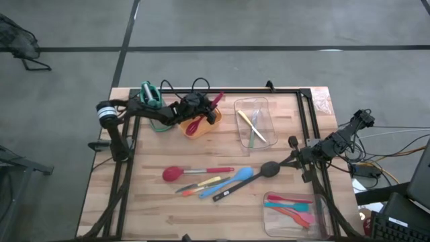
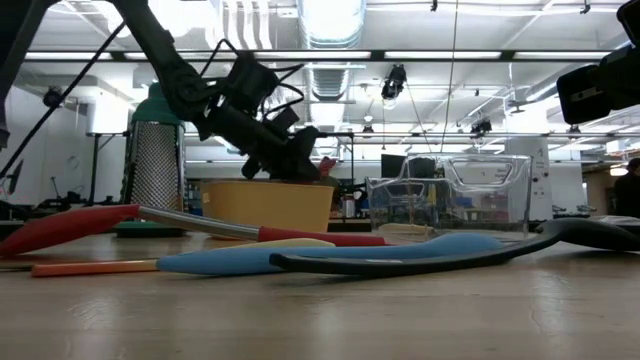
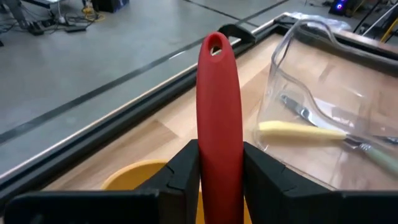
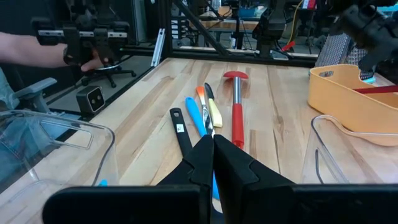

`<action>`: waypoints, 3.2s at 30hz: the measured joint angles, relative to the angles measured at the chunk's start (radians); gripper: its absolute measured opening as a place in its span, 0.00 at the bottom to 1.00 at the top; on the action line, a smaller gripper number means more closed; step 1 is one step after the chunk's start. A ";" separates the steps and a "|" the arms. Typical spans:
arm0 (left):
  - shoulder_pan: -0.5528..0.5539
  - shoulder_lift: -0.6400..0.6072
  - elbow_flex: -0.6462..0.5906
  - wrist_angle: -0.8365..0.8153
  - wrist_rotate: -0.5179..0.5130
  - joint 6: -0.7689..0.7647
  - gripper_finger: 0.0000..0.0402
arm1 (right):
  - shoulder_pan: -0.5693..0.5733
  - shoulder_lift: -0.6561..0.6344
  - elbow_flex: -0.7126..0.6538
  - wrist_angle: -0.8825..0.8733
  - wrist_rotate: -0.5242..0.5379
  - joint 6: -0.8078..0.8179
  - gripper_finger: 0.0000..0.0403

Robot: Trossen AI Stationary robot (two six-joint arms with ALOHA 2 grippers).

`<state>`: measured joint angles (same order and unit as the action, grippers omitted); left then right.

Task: Pick & Place Kitchen Items
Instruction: Put the bottom red slotted spoon into the orange bin, then put the yellow kitchen knife into the top transparent bin

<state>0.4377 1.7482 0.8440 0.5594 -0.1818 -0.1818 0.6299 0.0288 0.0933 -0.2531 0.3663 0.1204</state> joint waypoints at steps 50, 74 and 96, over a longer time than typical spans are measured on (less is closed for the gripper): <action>0.000 0.035 0.001 -0.070 0.009 -0.080 0.30 | 0.000 0.000 0.000 0.000 0.000 0.000 0.02; -0.212 -0.301 0.000 -0.462 0.387 0.167 0.30 | 0.000 0.000 0.000 0.000 0.000 0.000 0.02; -0.802 -0.154 0.019 -0.455 0.025 -0.165 0.30 | 0.000 0.000 0.000 -0.001 0.000 0.000 0.02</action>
<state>-0.3641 1.5939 0.8633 0.1042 -0.1566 -0.3472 0.6297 0.0288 0.0933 -0.2537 0.3663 0.1204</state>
